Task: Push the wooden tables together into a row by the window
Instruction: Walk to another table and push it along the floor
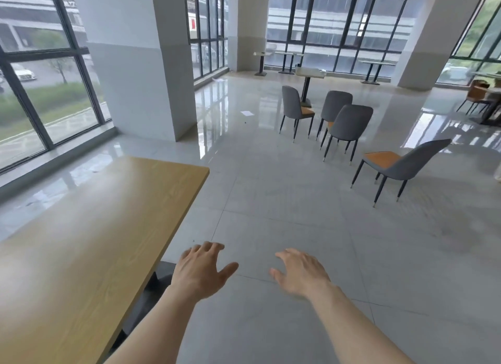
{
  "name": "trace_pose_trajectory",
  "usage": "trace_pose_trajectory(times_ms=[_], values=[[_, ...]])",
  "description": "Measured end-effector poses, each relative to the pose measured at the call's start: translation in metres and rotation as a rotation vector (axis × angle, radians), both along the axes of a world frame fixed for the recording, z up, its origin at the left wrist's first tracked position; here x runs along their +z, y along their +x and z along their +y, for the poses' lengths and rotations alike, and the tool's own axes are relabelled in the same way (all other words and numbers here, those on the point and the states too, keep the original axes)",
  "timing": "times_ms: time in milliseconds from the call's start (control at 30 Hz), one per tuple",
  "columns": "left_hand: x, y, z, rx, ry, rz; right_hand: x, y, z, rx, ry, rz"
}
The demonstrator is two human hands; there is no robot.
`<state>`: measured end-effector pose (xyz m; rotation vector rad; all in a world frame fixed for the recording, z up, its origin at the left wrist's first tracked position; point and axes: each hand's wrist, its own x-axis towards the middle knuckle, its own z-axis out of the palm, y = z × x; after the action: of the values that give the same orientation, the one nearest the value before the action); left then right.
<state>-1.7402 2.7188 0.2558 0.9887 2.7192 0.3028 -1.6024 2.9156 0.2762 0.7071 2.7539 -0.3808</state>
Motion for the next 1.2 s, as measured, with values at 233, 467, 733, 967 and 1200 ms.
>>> trace_pose_trajectory(times_ms=[233,467,733,967,1200], values=[[-0.02,-0.153,0.129,0.032,-0.043,0.005,-0.033,-0.155,0.137,0.014,-0.022,-0.001],[-0.003,-0.31,0.264,0.091,-0.025,0.004,-0.019,-0.326,0.289,0.043,-0.023,-0.018],[-0.025,-0.495,0.342,0.245,-0.011,-0.056,-0.03,-0.537,0.378,0.151,-0.014,-0.041],[-0.05,-0.655,0.38,0.337,0.051,-0.101,-0.037,-0.719,0.422,0.251,0.002,-0.097],[-0.048,-0.82,0.39,0.495,0.079,-0.123,-0.021,-0.922,0.435,0.418,0.057,-0.139]])
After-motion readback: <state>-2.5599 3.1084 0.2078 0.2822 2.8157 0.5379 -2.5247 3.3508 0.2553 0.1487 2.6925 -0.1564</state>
